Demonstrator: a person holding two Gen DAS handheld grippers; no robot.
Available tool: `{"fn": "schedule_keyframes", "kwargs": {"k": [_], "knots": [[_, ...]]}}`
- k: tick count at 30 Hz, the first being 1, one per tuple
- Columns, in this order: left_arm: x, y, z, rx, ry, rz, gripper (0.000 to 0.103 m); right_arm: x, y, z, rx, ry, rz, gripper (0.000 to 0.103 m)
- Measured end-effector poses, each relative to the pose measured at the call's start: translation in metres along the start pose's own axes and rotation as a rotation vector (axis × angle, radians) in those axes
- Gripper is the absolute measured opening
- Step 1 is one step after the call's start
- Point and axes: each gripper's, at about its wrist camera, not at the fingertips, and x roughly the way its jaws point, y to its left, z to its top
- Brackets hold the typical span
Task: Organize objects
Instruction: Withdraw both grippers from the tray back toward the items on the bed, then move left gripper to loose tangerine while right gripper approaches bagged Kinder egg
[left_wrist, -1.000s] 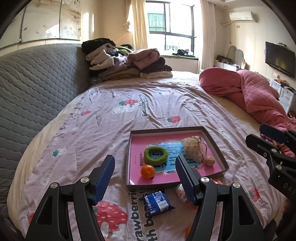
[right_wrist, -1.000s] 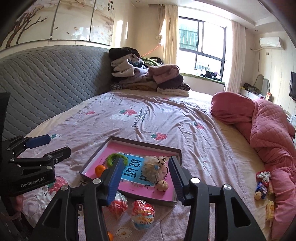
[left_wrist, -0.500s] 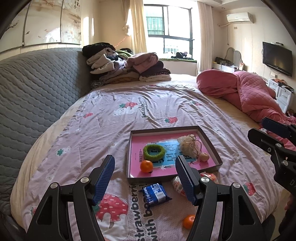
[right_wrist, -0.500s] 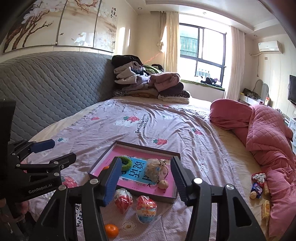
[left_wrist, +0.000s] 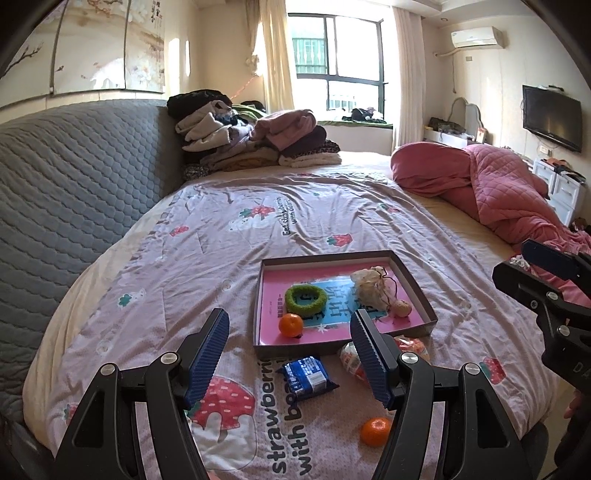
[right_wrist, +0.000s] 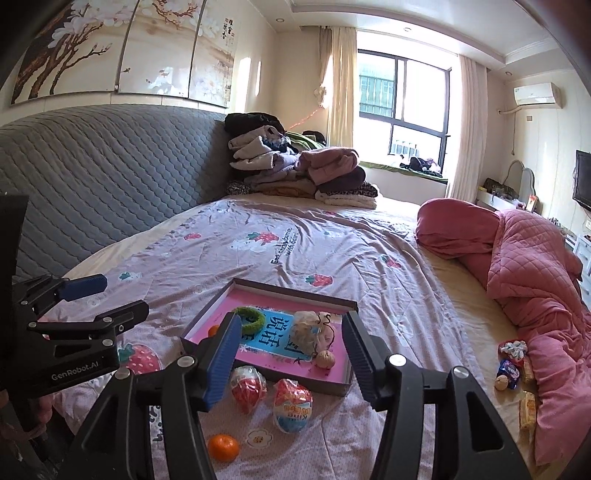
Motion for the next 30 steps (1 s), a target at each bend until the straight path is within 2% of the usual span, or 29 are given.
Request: {"fn": "schedule_keyframes", "kwargs": {"k": [9,30], "knots": [[-0.006,-0.010,-0.014,-0.002,0.007,0.000,0.073,0.000,0.004,-0.014,-0.002,0.027,0.009,0.056],[0.010,-0.019,-0.044,-0.016,0.061,-0.026,0.075,0.012,0.006,-0.041,0.010,0.087,0.007,0.057]]}}
